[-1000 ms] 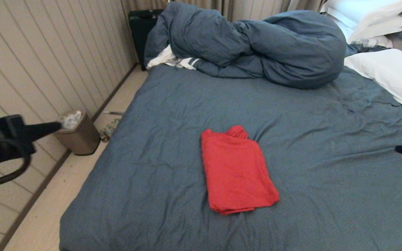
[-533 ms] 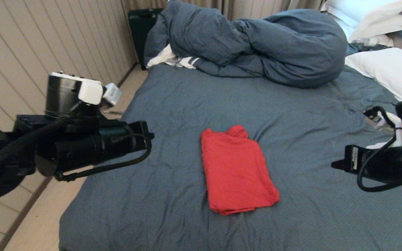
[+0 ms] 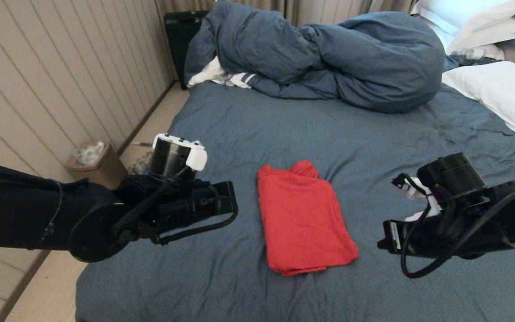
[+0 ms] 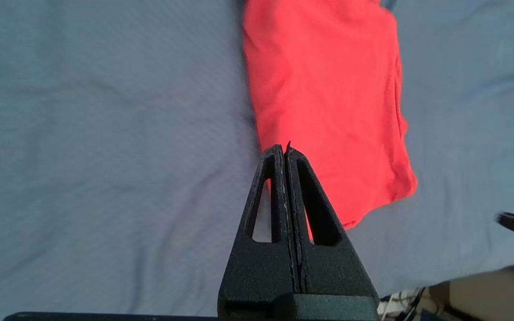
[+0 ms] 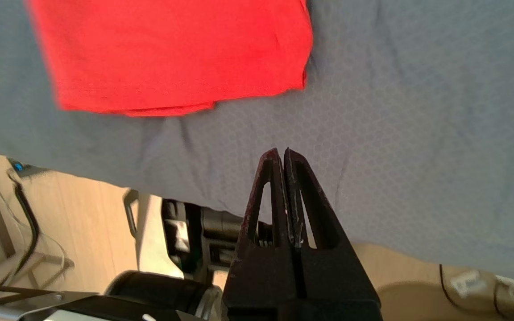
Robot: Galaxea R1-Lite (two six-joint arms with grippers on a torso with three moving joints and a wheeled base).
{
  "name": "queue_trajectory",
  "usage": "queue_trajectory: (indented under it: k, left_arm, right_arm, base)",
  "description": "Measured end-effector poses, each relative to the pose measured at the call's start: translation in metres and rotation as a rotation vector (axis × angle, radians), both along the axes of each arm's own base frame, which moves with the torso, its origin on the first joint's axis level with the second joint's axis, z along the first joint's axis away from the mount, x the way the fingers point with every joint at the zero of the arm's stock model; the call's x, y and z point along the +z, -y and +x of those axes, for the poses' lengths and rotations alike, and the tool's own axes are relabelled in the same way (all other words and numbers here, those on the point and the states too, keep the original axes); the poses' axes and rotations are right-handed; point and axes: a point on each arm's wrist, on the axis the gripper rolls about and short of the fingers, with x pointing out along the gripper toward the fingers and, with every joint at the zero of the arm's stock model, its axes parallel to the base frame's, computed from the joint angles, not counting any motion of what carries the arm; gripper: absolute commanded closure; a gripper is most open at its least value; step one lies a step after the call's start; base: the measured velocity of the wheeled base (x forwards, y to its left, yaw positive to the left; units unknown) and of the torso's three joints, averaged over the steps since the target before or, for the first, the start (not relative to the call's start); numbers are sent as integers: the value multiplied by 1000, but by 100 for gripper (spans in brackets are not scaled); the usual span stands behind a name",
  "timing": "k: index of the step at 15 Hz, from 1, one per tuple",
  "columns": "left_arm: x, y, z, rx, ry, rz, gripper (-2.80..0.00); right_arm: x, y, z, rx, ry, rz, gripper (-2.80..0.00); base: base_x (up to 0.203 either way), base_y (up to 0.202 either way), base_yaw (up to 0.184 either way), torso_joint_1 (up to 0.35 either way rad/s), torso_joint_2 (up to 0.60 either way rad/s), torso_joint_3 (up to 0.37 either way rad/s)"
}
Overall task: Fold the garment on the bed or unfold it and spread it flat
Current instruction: Unford the red T-shirt
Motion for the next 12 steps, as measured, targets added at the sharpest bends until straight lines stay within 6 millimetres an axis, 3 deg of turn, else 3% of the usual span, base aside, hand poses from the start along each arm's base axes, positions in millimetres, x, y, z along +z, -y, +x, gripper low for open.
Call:
queue_trajectory:
  k: [6,7,12]
  left_arm:
    - [-14,11,3,-10,-25,0,0]
    - [-15,11,3,-10,-27,1,0]
    - [-18,11,3,-7,-36,2,0]
  right_arm:
    - [-17,-13,49,-14,24,2,0]
    - [-19,-15,57,-20,27,0,-280]
    - [-51,-23,73,-20,-53,-45,-280]
  base:
    - [0,0,0,0,0,0]
    - [0,0,0,0,0,0]
    - [0,0,0,0,0,0]
